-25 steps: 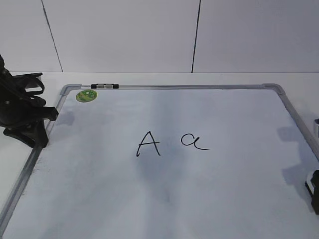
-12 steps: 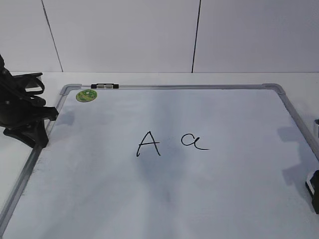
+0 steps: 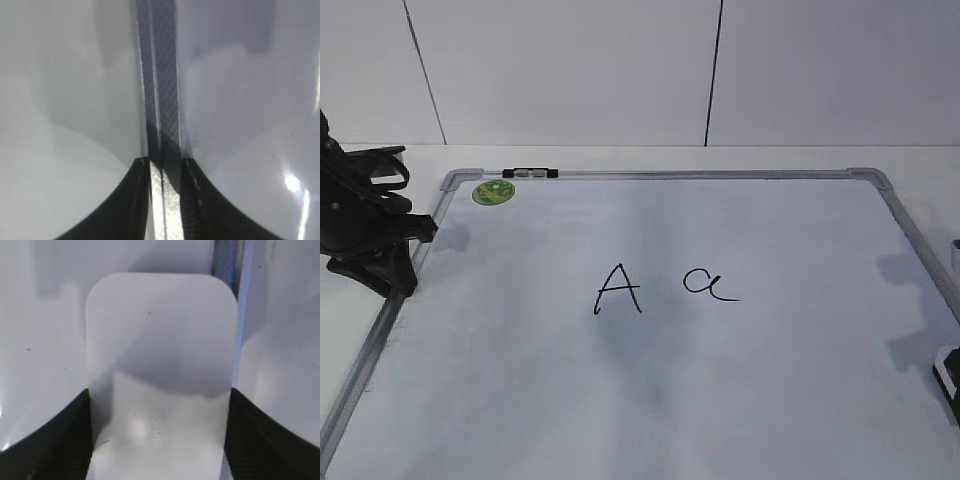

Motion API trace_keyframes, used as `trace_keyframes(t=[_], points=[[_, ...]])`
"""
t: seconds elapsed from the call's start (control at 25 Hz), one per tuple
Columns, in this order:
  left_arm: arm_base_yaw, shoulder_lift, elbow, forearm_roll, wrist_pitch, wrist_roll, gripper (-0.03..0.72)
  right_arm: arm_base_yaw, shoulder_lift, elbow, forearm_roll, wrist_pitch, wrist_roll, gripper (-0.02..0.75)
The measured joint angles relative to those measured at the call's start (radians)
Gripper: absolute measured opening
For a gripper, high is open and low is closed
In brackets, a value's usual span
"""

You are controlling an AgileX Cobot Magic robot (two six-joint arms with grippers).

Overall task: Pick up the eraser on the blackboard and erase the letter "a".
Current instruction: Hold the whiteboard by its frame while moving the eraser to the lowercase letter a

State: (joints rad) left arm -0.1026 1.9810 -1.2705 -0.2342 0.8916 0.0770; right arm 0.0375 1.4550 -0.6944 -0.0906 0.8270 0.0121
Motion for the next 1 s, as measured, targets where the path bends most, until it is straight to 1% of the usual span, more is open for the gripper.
trace_keyframes(t=[0.52, 1.0], points=[[0.0, 0.0, 0.0, 0.0, 0.002, 0.0, 0.131, 0.0, 0.001, -0.011, 0.0, 0.032, 0.0, 0.53], [0.0, 0.0, 0.0, 0.0, 0.002, 0.0, 0.131, 0.0, 0.003, -0.144, 0.0, 0.122, 0.004, 0.53]])
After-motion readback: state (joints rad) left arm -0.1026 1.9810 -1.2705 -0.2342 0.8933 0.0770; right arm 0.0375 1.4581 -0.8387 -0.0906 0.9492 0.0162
